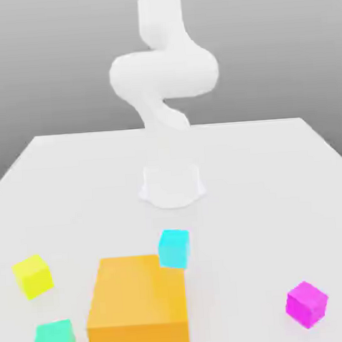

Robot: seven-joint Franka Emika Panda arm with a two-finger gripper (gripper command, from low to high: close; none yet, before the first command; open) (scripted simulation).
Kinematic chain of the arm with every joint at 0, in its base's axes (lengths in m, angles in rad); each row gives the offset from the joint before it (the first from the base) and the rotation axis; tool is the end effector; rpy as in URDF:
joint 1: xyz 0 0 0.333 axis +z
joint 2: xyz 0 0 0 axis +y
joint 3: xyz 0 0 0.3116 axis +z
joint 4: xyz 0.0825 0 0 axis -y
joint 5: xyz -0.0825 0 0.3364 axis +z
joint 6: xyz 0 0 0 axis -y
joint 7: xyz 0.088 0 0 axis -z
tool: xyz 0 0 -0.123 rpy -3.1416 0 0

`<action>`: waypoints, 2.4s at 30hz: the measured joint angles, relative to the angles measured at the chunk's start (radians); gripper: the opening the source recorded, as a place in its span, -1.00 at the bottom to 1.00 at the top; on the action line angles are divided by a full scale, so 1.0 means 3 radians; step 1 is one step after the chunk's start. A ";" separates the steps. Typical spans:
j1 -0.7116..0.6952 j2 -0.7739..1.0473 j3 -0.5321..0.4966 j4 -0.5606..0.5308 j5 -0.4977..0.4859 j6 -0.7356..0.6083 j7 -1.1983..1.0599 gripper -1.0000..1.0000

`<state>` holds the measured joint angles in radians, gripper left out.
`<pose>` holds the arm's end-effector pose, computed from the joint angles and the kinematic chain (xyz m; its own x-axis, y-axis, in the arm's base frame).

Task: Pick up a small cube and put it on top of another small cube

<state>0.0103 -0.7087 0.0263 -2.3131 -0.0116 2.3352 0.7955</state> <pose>0.3462 0.0158 0.6615 0.5425 -0.6842 0.4874 -0.5098 -0.7293 -0.4563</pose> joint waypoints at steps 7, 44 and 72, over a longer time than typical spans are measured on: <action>0.0106 0.0865 0.0251 -0.0124 -0.0127 0.0335 -0.0031 0.00; 0.0674 0.3324 0.0677 -0.0468 -0.0514 0.1315 -0.0082 -1.00; -0.0208 0.1568 0.0079 -0.2043 0.0134 0.1175 0.0489 1.00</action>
<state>-0.0521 -0.2382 0.0501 -2.9258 0.0286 2.6876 0.9423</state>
